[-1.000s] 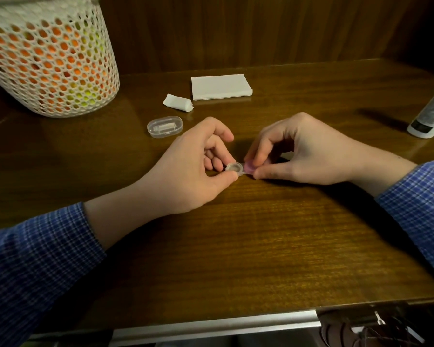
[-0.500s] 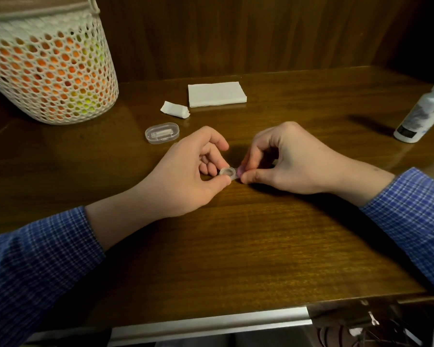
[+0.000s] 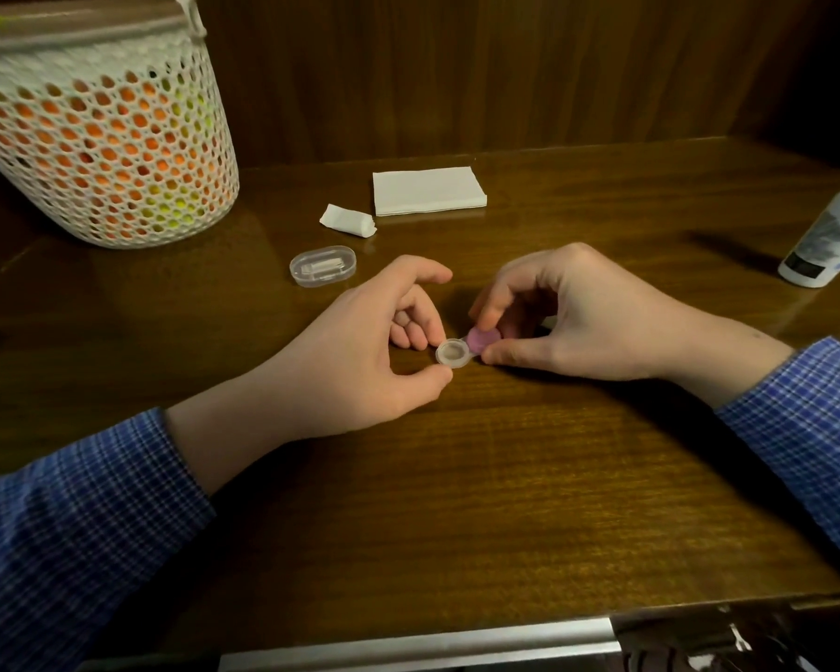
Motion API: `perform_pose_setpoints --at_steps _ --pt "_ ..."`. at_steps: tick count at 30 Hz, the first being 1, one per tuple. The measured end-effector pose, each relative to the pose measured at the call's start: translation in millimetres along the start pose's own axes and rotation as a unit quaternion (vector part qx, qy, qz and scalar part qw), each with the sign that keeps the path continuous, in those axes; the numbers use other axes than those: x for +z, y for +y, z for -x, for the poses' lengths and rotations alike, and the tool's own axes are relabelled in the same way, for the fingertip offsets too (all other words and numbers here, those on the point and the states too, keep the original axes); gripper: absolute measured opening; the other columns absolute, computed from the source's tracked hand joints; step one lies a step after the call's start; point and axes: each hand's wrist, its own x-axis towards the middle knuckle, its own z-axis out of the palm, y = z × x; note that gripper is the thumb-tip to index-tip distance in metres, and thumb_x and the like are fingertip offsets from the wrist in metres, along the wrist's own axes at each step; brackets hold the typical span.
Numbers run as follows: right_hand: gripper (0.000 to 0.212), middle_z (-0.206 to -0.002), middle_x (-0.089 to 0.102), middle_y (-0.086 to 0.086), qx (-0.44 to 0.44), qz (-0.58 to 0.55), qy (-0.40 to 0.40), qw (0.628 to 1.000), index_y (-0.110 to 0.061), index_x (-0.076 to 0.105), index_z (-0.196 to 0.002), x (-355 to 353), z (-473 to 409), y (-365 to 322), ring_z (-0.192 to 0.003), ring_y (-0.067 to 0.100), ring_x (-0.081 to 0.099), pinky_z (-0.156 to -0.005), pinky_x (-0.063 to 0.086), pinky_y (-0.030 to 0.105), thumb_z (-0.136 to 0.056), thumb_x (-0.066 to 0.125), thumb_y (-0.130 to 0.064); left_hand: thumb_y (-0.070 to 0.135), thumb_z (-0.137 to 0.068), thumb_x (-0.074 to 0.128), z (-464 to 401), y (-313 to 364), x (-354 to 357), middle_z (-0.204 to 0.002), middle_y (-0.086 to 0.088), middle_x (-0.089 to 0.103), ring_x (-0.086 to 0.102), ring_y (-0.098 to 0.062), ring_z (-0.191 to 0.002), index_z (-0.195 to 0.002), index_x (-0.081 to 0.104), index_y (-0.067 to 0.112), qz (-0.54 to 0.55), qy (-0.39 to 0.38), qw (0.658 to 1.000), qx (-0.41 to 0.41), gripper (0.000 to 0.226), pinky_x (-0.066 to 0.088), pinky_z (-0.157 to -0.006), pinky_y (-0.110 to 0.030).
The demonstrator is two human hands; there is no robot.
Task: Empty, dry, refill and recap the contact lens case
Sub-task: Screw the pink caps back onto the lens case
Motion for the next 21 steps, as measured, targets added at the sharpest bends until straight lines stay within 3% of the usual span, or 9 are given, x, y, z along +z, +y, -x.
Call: perform_pose_setpoints --at_steps 4,8,11,14,17,21 --pt "0.026 -0.087 0.069 -0.014 0.019 0.026 0.027 0.999 -0.032 0.07 -0.09 0 1 0 -0.084 0.003 0.066 -0.069 0.058 0.025 -0.071 0.075 -0.049 0.011 -0.082 0.083 1 -1 -1 -0.098 0.012 0.068 0.066 -0.005 -0.095 -0.148 0.042 0.021 -0.01 -0.001 1.0 0.007 0.079 0.055 -0.083 -0.024" --pt "0.01 -0.088 0.072 -0.012 0.016 -0.008 0.007 1.0 -0.027 0.072 -0.09 0 2 4 -0.086 0.005 0.069 -0.074 0.06 0.023 -0.083 0.079 -0.025 0.004 -0.082 0.08 2 -3 -1 -0.096 0.011 0.071 0.068 -0.007 -0.094 -0.147 0.044 0.02 -0.003 0.007 1.0 0.013 0.077 0.057 -0.083 -0.027" --pt "0.018 -0.094 0.074 -0.013 0.011 -0.02 0.008 1.0 -0.026 0.073 -0.096 0 2 5 -0.092 0.003 0.07 -0.08 0.058 0.017 -0.09 0.073 -0.009 0.002 -0.083 0.079 1 -4 -2 -0.093 0.01 0.074 0.07 -0.007 -0.092 -0.145 0.047 0.018 0.009 0.023 1.0 0.013 0.072 0.058 -0.081 -0.025" --pt "0.012 -0.097 0.075 -0.01 0.021 -0.059 0.007 0.998 -0.026 0.072 -0.102 3 2 2 -0.094 0.004 0.071 -0.083 0.058 0.02 -0.09 0.073 -0.021 0.007 -0.083 0.082 1 -4 -1 -0.088 0.01 0.074 0.071 -0.006 -0.087 -0.14 0.052 0.019 0.008 0.046 0.999 0.008 0.065 0.058 -0.077 -0.024" --pt "0.046 -0.101 0.074 -0.012 0.029 -0.07 0.002 0.997 -0.029 0.067 -0.112 6 3 -3 -0.094 0.006 0.07 -0.082 0.06 0.027 -0.074 0.079 -0.053 0.017 -0.078 0.087 2 -4 -1 -0.087 0.01 0.068 0.067 -0.009 -0.081 -0.13 0.058 0.025 -0.013 0.072 0.997 -0.005 0.06 0.058 -0.068 -0.025" --pt "0.073 -0.104 0.071 -0.015 0.014 -0.034 0.005 0.999 -0.03 0.056 -0.131 15 2 -8 -0.097 0.004 0.068 -0.082 0.059 0.026 -0.068 0.086 -0.052 0.034 -0.074 0.088 2 -4 -2 -0.095 0.014 0.063 0.062 -0.007 -0.072 -0.129 0.059 0.029 -0.037 0.083 0.996 -0.022 0.062 0.052 -0.058 -0.016"
